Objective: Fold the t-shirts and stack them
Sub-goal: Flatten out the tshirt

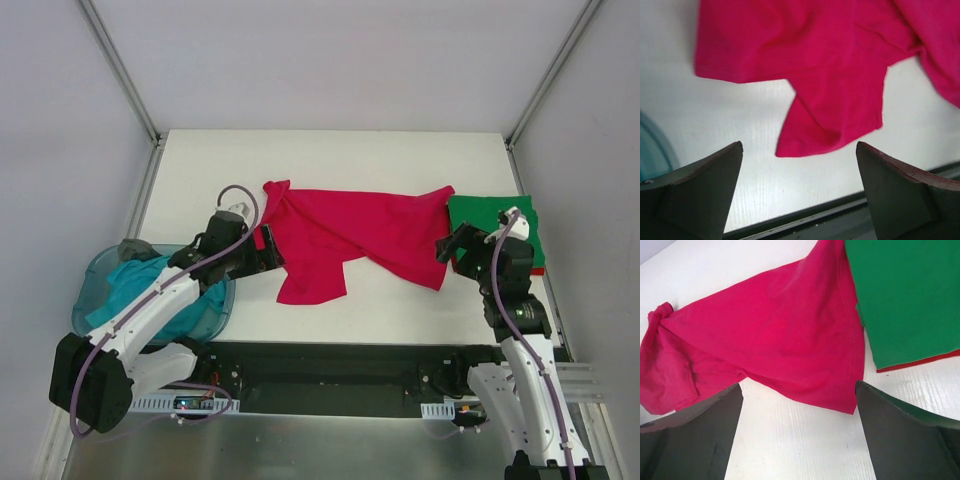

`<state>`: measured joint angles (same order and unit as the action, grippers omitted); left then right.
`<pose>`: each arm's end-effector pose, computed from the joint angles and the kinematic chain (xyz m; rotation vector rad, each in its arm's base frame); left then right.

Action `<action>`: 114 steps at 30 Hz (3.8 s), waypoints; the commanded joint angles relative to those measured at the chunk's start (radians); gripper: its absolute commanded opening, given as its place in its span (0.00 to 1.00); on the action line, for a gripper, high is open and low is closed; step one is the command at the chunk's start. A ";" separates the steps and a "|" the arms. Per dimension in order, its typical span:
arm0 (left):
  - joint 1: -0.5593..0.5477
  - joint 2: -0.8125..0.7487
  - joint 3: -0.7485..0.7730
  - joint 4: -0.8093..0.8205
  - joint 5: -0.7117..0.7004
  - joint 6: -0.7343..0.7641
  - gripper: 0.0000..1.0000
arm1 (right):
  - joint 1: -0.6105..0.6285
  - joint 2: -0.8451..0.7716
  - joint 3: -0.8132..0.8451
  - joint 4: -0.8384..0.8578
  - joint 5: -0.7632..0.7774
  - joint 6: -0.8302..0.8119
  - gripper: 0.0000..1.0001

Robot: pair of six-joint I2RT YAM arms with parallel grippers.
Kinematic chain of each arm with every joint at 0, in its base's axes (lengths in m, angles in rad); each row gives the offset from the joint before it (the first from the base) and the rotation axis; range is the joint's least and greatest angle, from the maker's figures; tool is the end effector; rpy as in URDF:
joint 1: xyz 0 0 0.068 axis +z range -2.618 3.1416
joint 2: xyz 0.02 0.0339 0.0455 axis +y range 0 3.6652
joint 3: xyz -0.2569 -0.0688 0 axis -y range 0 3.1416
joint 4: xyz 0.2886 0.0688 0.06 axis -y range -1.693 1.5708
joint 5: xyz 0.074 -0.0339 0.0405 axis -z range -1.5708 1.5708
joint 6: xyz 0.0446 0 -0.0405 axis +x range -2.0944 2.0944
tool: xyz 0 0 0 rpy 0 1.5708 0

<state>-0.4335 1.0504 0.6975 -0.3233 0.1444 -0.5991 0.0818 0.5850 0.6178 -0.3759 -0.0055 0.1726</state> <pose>0.2477 -0.1217 0.2190 -0.1125 2.3359 -0.7005 0.2033 0.0169 0.2849 0.0833 1.9160 0.1767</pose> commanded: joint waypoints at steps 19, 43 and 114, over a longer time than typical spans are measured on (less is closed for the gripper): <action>-0.050 0.473 0.168 0.029 -0.417 -0.329 0.58 | -0.005 0.056 0.016 -0.027 -0.013 -0.053 0.96; -0.042 0.594 0.240 0.027 -0.425 -0.283 0.20 | -0.005 0.110 0.020 -0.040 0.056 -0.070 0.96; 0.050 -0.184 0.080 0.015 -0.482 -0.030 0.00 | 0.118 0.588 -0.041 0.051 0.214 0.285 0.54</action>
<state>-0.3973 0.8871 0.7807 -0.3206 -0.3408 -0.6415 0.1944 1.1454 0.5350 -0.3832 0.1539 0.4267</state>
